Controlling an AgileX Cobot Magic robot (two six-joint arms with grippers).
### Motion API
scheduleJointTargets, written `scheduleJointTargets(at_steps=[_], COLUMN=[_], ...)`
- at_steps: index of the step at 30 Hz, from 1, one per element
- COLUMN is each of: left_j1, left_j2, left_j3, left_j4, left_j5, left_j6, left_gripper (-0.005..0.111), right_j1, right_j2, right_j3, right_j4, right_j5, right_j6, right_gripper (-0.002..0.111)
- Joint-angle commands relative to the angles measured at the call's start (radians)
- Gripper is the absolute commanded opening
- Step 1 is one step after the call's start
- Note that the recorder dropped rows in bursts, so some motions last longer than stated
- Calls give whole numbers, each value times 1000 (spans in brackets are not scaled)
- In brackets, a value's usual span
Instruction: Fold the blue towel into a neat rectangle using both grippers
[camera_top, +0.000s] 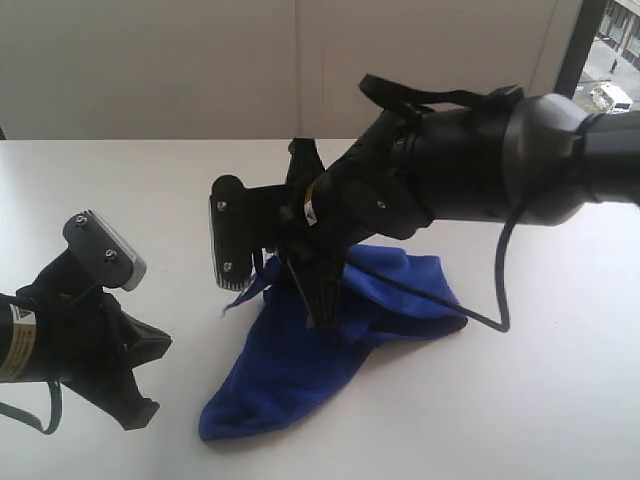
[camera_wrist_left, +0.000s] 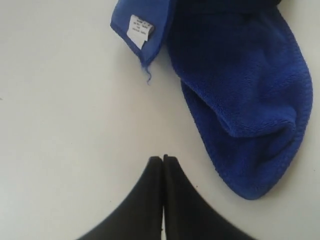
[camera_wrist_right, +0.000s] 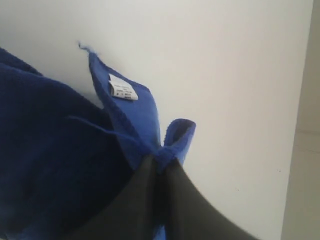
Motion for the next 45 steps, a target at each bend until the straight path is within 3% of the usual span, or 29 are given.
scheduleJointTargets(at_steps=[1, 6, 9, 12, 16, 19, 22, 25, 30, 37, 45], left_j1=[-6, -6, -6, -6, -6, -6, -6, -6, -6, -6, -6], left_j2=[-5, -5, -5, -5, -5, -5, -4, 15, 77, 182, 251], left_j3=[8, 8, 6, 6, 6, 6, 6, 6, 6, 4, -26], left_j4=[10, 7, -36, -168, -393, -616, -707, -711, -840, -949, -977], left_j5=[15, 57, 63, 8, -134, -134, -184, -299, -340, -495, -603], left_j6=[1, 1, 93, 294, 604, 767, 887, 938, 997, 1132, 1182], left_gripper=[0, 0, 3, 18, 50, 61, 64, 64, 64, 64, 64], right_j1=[1, 1, 1, 1, 1, 1, 1, 1, 1, 1, 1], right_j2=[-44, -111, -151, -177, -186, -186, -186, -186, -186, -186, -186], right_j3=[-5, -5, -5, -5, -5, -5, -5, -5, -5, -5, -5], right_j4=[-14, -16, -16, -16, -16, -14, -14, -14, -12, -9, -9], right_j5=[24, 42, 39, 46, 71, 97, 102, 95, 84, 84, 80], right_j6=[20, 21, 68, 95, 107, 110, 125, 125, 125, 125, 127], right_gripper=[0, 0, 0, 0, 0, 0, 0, 0, 0, 0, 0])
